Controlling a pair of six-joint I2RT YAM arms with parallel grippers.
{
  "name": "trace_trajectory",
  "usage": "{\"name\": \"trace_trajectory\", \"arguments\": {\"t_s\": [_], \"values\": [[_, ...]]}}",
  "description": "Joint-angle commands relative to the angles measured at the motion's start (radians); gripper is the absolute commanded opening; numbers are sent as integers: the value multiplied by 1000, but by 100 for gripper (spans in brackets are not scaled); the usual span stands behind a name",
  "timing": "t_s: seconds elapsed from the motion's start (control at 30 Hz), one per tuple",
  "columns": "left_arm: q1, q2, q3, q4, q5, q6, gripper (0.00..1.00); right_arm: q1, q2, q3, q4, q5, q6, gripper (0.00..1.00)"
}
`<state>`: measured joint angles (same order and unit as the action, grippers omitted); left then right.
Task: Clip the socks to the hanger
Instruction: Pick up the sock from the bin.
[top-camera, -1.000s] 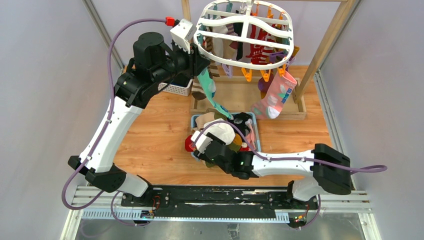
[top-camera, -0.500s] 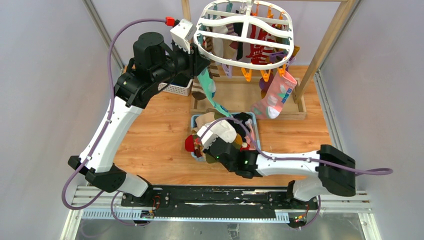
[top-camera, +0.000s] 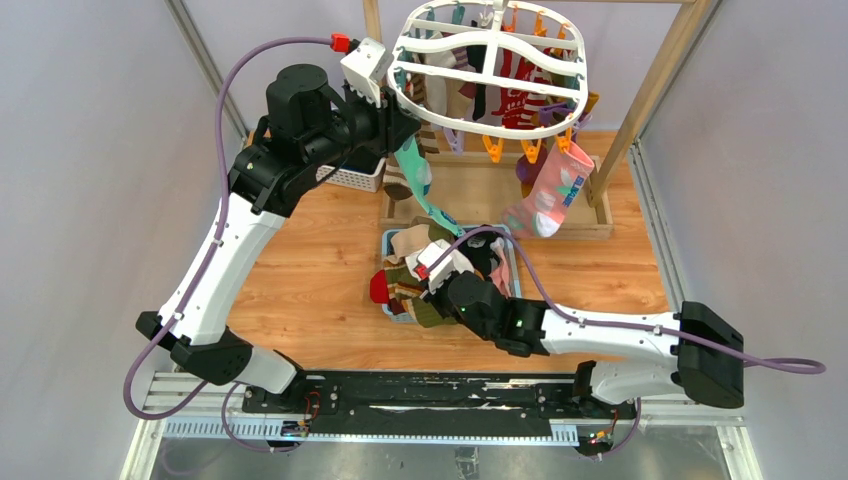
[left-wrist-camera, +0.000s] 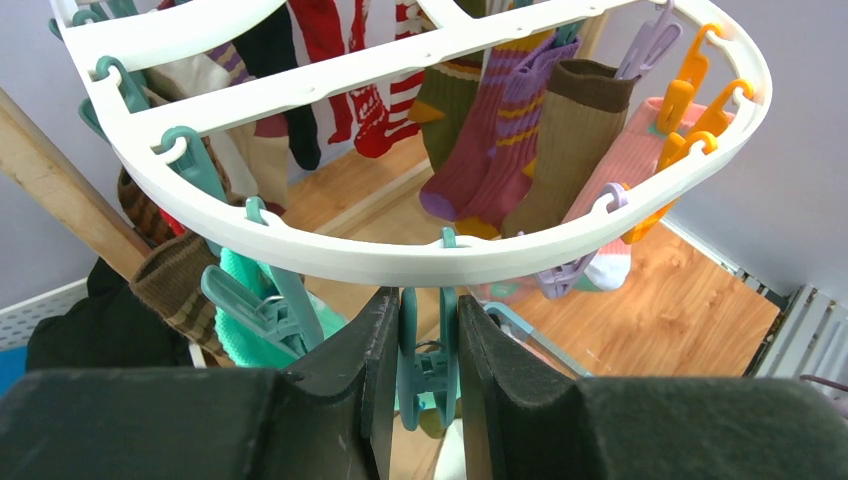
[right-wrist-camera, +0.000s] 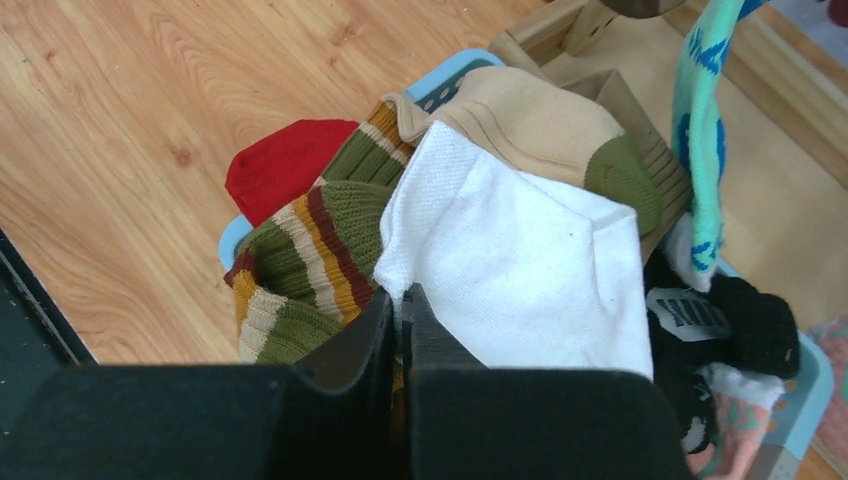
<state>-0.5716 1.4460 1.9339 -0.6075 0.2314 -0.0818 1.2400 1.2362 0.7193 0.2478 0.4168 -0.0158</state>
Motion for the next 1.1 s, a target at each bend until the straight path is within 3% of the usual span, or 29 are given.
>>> {"name": "trace_trajectory", "arguments": {"t_s": [0.0,0.17,0.23,0.43,0.9,1.07], "values": [[4,-24,0,-34,23,-1,9,-36,17,-18,5,-55,80,3],[5,-26,-3,-32,25,-1,9,-50,102,22,15,-37,76,14],[5,-27,-4,-33,25,-1,9,-49,135,43,18,-4,72,23],[5,-26,-5,-35,26,-1,9,-30,153,57,53,88,51,30],[4,-21,0,-39,31,2,9,8,172,73,59,126,20,36],[5,-19,-1,-39,32,2,9,10,175,80,60,128,-11,29]]}}
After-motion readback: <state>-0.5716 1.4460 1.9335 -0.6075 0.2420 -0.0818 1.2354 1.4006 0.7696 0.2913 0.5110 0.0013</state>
